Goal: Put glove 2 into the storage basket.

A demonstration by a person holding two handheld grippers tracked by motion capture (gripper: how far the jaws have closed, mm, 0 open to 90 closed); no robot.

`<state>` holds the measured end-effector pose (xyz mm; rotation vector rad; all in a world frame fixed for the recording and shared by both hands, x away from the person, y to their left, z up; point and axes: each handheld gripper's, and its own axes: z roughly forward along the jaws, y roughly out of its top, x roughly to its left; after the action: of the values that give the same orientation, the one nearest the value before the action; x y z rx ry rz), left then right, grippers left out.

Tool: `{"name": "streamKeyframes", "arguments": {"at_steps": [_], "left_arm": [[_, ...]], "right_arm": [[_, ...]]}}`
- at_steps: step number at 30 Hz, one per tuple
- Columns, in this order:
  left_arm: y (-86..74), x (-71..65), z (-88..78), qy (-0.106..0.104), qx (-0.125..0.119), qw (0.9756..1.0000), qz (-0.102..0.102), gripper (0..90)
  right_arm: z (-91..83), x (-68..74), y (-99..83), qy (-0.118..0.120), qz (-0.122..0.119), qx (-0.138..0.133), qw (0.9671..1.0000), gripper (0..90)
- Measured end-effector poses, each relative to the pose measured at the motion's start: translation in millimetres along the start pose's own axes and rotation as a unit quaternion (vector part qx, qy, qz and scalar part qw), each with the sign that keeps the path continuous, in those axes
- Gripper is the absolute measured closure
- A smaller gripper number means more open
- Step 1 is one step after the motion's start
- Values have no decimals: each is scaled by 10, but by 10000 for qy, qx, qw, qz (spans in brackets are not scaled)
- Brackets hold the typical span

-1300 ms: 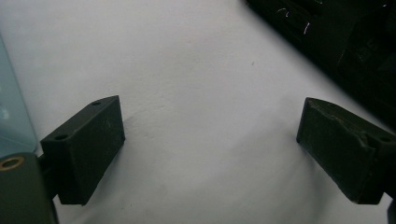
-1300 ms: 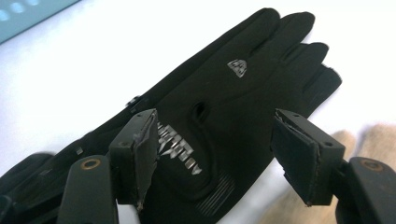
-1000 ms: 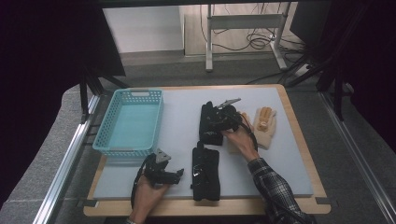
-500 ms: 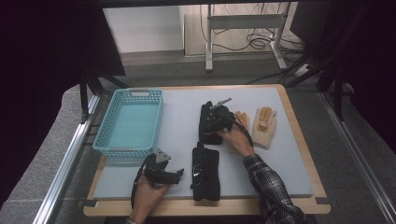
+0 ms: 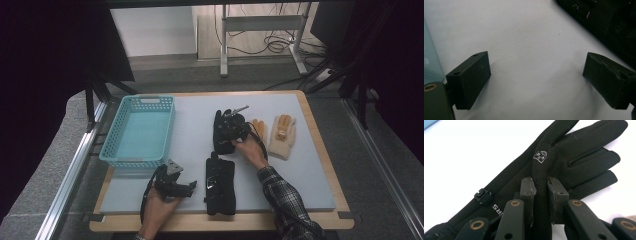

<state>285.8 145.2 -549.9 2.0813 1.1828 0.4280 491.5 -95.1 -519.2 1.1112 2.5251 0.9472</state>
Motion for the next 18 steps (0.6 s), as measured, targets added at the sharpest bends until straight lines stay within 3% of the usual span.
{"name": "streamKeyframes", "arguments": {"at_steps": [10, 18], "left_arm": [[-1, 0, 0, -3, 3, 10000, -2, 78], [-2, 0, -1, -6, 8, 10000, -3, 78]], "right_arm": [[-142, 52, 57, -112, -218, -192, 9995, 761], [-359, 57, 87, -96, -190, -405, 9990, 761]]}}
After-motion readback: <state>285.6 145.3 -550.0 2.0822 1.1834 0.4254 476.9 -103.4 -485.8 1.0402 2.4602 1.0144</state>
